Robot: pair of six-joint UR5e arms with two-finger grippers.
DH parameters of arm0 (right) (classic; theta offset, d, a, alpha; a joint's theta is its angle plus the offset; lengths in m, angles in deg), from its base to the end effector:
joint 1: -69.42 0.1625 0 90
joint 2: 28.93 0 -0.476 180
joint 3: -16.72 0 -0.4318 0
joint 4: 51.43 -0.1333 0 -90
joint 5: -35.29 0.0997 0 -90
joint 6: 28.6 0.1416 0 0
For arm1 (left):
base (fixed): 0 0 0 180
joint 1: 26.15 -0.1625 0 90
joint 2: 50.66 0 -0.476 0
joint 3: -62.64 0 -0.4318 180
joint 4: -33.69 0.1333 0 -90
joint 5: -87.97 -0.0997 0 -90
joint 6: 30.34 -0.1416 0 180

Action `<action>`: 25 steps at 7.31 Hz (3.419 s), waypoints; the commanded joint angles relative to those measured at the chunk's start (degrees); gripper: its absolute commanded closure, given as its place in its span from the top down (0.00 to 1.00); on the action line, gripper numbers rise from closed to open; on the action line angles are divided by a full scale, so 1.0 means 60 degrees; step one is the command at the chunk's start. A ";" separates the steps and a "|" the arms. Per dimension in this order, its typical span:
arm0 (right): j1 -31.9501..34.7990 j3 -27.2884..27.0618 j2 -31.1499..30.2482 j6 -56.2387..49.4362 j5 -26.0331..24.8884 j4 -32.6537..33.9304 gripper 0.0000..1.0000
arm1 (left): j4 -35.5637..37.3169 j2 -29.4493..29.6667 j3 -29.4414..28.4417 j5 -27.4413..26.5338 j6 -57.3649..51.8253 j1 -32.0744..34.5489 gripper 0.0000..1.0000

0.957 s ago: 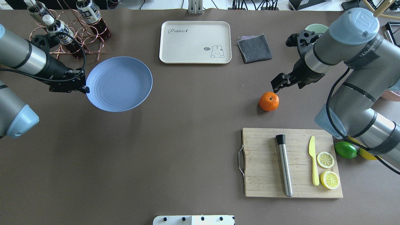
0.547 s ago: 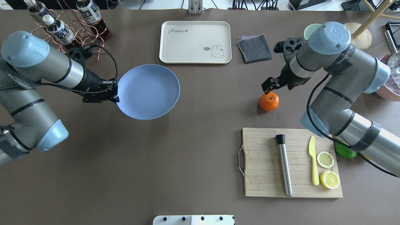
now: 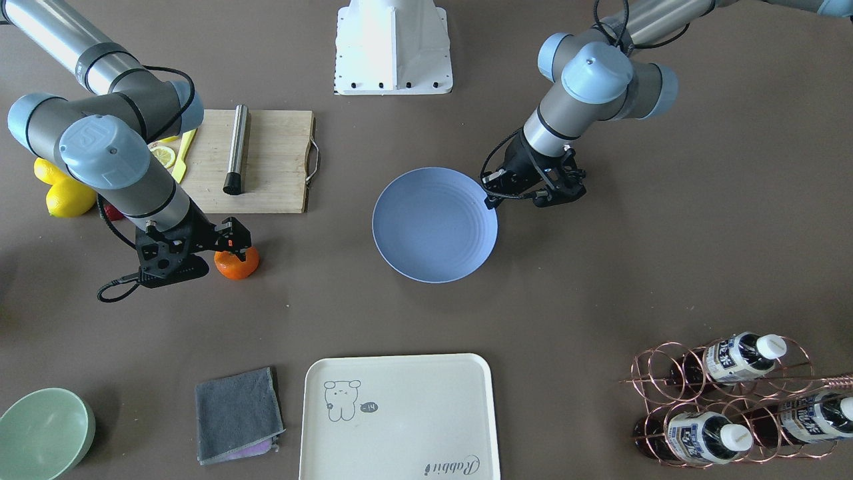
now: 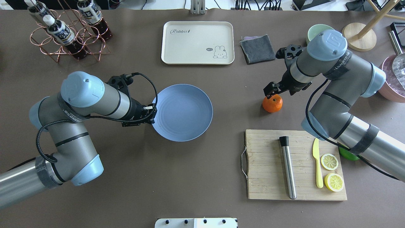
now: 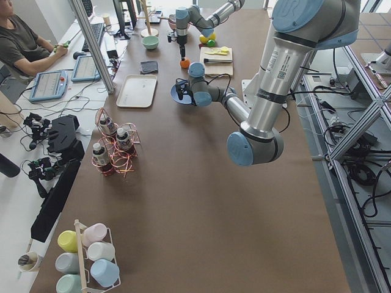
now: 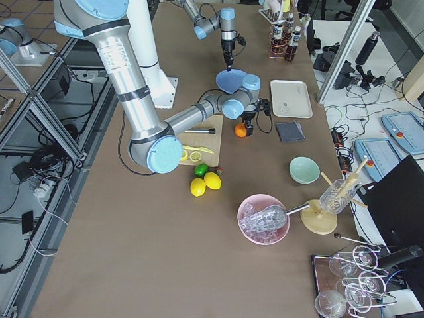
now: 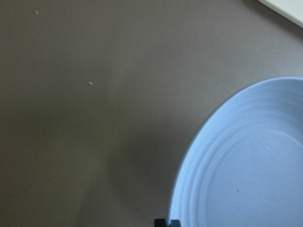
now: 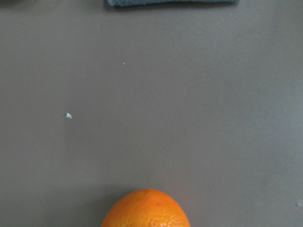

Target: Pick orange to plate

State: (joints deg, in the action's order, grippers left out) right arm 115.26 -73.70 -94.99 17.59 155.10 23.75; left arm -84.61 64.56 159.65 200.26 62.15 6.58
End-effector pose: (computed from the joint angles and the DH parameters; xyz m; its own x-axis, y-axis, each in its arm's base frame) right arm -0.4714 -0.5757 0.4517 0.6692 -0.1731 0.7227 0.0825 0.9838 0.1593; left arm 0.5721 -0.4623 0.3405 0.4038 -0.3073 -0.8617 0.2403 0.9445 -0.2242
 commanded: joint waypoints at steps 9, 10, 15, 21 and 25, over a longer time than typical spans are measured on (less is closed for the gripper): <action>-0.0712 -0.0106 0.0913 0.1087 -0.0047 0.0082 0.00 | 0.0072 0.0148 0.0310 -0.0496 0.0553 -0.0142 0.97; -0.0785 -0.0106 0.1526 0.1773 -0.0047 0.0125 0.00 | 0.0073 -0.0201 0.0327 0.0435 0.0030 0.0573 0.97; -0.3142 0.1542 0.4225 0.4548 -0.2444 0.0831 0.00 | 0.0000 -0.2255 0.0078 0.1250 -0.4294 0.2512 0.97; -0.3364 0.1652 0.3818 0.4432 -0.2435 0.0478 1.00 | -0.0015 -0.2241 0.0136 0.1250 -0.4150 0.2514 0.97; -0.0142 -0.1108 0.0726 0.2149 0.0526 0.0609 1.00 | 0.0102 -0.3157 0.0122 0.3293 -0.6680 0.5065 0.97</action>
State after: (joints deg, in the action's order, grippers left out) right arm 104.87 -73.72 -81.39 39.37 149.96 27.33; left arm -84.12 49.10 160.49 214.55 31.62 29.47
